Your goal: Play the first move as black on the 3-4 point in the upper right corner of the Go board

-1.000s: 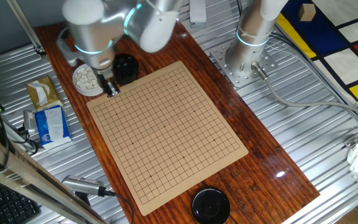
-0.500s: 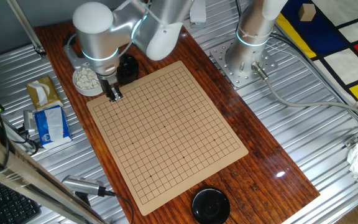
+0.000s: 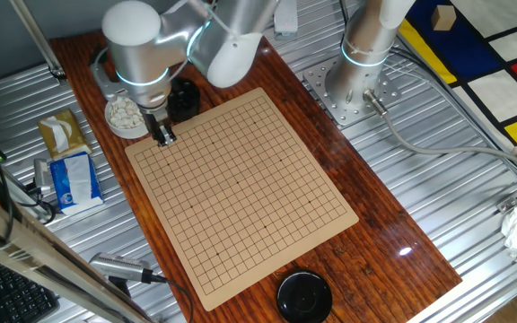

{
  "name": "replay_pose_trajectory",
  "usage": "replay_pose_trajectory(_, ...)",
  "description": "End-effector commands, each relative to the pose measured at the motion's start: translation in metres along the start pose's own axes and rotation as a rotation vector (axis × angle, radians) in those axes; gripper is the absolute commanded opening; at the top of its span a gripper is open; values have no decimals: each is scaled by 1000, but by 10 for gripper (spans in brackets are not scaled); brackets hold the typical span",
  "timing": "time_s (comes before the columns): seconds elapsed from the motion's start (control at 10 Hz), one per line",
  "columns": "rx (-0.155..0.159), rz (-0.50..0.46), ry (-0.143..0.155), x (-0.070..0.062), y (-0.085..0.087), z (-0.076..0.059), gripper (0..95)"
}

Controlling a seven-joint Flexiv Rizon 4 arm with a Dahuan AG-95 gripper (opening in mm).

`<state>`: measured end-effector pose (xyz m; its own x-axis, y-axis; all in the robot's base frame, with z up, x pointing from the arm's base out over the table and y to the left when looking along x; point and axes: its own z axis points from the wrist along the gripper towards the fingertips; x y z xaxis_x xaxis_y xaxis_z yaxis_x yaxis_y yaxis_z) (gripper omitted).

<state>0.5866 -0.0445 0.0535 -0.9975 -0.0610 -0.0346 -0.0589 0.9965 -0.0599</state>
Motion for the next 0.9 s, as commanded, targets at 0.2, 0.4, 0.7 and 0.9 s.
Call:
replay_pose_trajectory(0.2, -6, 7, 30, -10, 6, -8, 0)
replay_pose_trajectory(0.4, -20, -7, 35, -11, 7, -7, 0)
replay_pose_trajectory(0.7, -44, 5, 33, -15, 11, 3, 0)
replay_pose_trajectory(0.9, -48, -9, 27, -14, 11, 10, 0)
